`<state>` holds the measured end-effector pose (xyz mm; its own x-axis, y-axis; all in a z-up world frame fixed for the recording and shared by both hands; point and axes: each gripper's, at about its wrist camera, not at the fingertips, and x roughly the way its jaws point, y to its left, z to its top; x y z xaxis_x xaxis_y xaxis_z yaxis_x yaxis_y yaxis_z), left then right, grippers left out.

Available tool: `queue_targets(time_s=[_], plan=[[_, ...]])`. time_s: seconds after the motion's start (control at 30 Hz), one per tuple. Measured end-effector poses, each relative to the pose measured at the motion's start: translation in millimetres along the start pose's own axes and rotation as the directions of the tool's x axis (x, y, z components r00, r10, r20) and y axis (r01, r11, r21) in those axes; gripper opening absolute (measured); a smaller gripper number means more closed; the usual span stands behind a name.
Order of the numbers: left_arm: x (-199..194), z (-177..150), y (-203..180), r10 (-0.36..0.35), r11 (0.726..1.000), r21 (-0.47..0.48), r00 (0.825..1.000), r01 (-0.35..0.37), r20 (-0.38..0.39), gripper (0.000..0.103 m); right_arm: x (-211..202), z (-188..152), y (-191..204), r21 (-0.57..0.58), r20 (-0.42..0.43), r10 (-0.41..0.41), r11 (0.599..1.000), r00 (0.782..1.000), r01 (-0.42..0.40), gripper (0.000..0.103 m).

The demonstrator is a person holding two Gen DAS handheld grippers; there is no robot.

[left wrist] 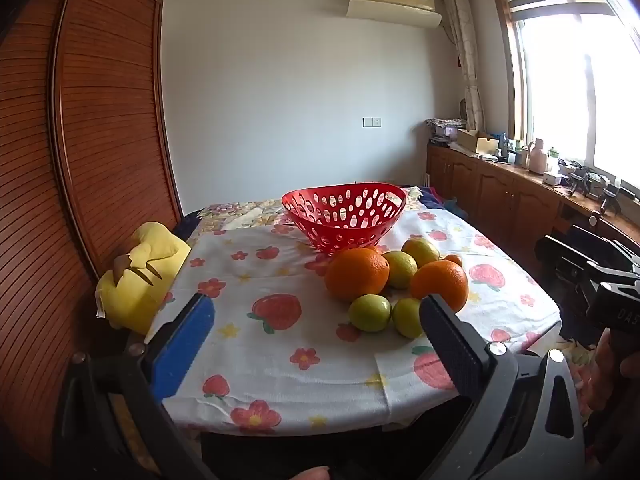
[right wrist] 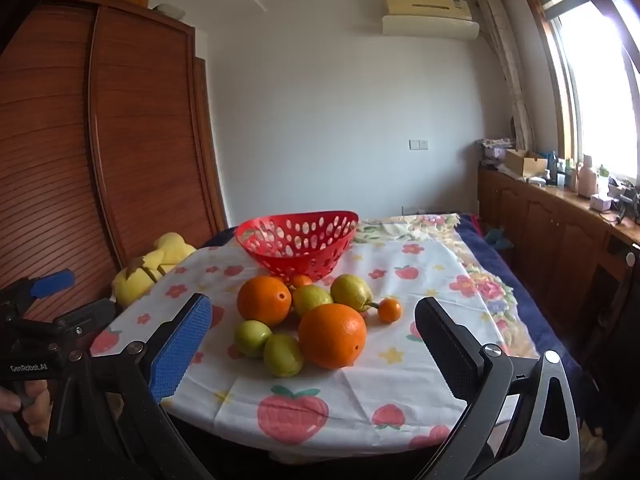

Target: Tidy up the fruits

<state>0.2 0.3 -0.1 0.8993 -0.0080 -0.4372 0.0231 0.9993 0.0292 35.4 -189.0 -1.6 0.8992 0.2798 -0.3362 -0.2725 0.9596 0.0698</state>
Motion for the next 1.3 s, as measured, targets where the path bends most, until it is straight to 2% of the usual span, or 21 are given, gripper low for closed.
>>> queue_targets(time_s=[1.3], plan=[[-15, 8, -3, -0.002, 1.0, 0.002, 0.999, 0.002, 0.04, 0.103, -3, 1, 2, -0.007, 0.004, -0.006, 1.0, 1.0, 0.006, 0.103]])
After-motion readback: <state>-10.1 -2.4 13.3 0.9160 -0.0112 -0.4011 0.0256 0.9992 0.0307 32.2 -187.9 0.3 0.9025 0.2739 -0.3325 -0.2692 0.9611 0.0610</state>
